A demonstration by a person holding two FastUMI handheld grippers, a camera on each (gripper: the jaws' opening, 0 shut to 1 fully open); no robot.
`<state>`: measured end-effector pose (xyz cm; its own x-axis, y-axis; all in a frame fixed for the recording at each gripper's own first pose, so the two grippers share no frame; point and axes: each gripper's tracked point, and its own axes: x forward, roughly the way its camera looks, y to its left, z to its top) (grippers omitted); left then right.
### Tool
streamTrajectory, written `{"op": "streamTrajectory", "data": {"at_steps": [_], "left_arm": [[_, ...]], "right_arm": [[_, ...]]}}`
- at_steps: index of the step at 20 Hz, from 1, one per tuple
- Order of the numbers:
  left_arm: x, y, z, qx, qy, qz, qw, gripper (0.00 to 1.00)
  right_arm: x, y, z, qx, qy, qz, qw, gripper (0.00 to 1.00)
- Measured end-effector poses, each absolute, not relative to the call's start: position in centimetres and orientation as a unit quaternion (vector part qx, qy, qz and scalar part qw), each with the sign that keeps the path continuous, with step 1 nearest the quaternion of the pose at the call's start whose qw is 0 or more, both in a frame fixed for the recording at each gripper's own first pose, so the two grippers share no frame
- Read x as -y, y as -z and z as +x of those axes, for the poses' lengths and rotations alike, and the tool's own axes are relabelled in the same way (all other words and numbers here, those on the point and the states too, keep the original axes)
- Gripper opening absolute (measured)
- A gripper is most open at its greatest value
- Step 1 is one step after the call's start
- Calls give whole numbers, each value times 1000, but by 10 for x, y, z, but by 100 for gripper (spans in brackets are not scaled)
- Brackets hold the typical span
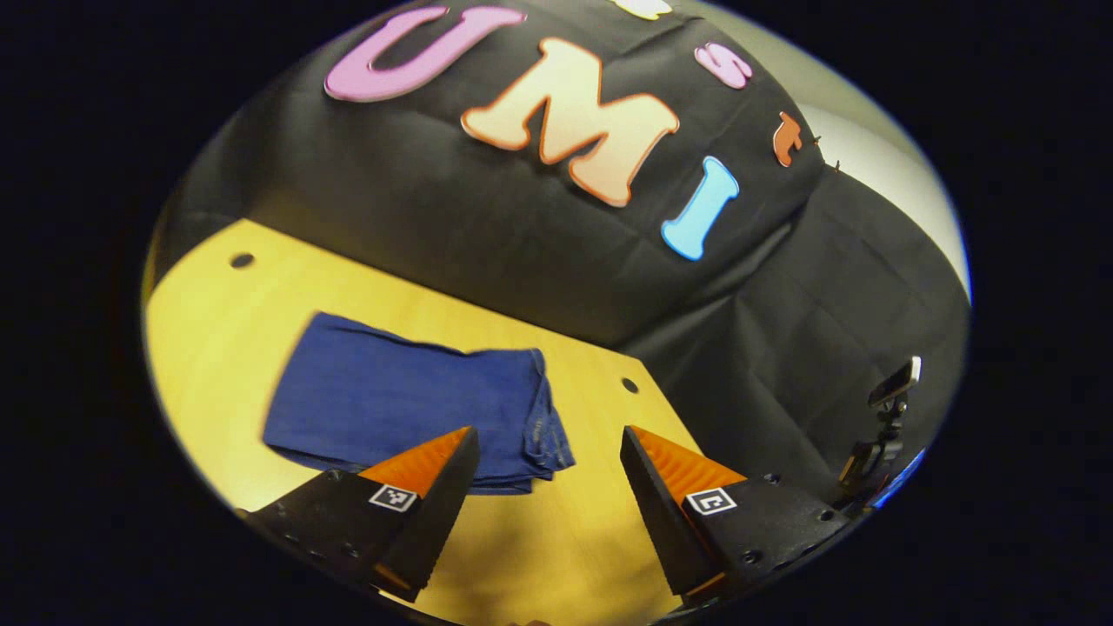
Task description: Grasp the waist and the cuffs of the jeans and fold them to make the two legs overlap; first hold the waist and fold one-third of the jeans toward the cuffs, then hold the cuffs and fold the remaining one-third in the same direction to finish folding.
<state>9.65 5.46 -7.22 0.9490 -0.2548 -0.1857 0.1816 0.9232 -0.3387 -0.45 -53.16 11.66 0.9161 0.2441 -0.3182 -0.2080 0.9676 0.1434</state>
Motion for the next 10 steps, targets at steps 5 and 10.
{"op": "streamTrajectory", "data": {"at_steps": [5,10], "left_arm": [[-117,64,28,-64,3,-127,990,95],[-121,70,15,-58,-12,-147,987,96]], "right_arm": [[509,-155,-34,-97,-169,74,978,99],[504,-154,-59,-81,-176,36,980,98]]}}
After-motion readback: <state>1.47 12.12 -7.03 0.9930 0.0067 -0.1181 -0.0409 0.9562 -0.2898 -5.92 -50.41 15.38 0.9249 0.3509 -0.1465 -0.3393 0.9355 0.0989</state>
